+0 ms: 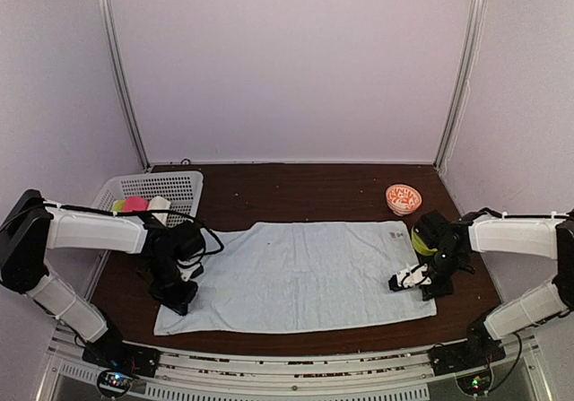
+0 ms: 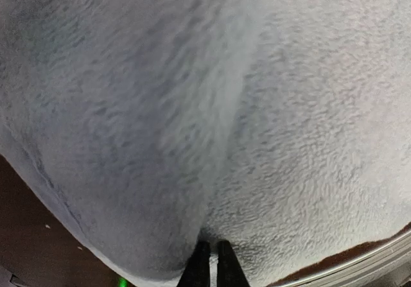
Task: Roll the towels
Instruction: Flatten out the towel at the center of the board, then smooth out the towel at the center of the board.
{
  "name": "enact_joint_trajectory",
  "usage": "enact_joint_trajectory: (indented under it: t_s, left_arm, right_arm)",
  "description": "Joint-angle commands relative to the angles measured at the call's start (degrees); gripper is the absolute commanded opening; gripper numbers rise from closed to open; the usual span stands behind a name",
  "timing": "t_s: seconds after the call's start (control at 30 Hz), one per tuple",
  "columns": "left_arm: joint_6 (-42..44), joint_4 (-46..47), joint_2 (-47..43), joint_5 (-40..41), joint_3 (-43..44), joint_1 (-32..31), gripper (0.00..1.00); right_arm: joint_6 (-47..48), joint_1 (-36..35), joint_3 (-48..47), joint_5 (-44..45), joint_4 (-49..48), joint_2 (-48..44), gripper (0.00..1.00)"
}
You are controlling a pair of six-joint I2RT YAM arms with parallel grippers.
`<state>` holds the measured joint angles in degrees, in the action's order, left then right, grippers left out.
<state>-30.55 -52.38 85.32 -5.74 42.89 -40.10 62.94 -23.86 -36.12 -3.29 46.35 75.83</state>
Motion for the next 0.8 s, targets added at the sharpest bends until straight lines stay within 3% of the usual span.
enact_joint_trajectory:
  t_s: [0.0, 0.23, 0.4, 0.57, 0.77]
  left_arm:
    - [-5.30, -6.86, -5.05, 0.48, -3.47, -1.79, 0.04]
    - [-6.50, -11.64, -12.47, -2.04, 1.53, -2.57, 0.04]
    - [-3.77, -12.62, -8.89, 4.12, 14.13, -1.46, 0.10]
    - [1.18, -7.38, 0.13, 8.72, 22.26, 0.62, 0.17]
    - [5.30, 1.16, 6.45, 9.29, 26.10, 3.46, 0.17]
  right_arm:
    - [2.64, -1.11, 6.92, 7.72, 7.83, -4.73, 0.35]
    - [1.44, -2.07, 4.80, 8.98, 14.57, -15.14, 0.35]
    - [2.27, -1.94, -1.52, 6.13, 14.72, -17.39, 0.47]
    - [-2.08, -1.25, -9.81, 1.48, 12.57, -11.98, 0.50]
    - [-16.49, 0.56, -18.29, -6.78, 1.21, 0.13, 0.43]
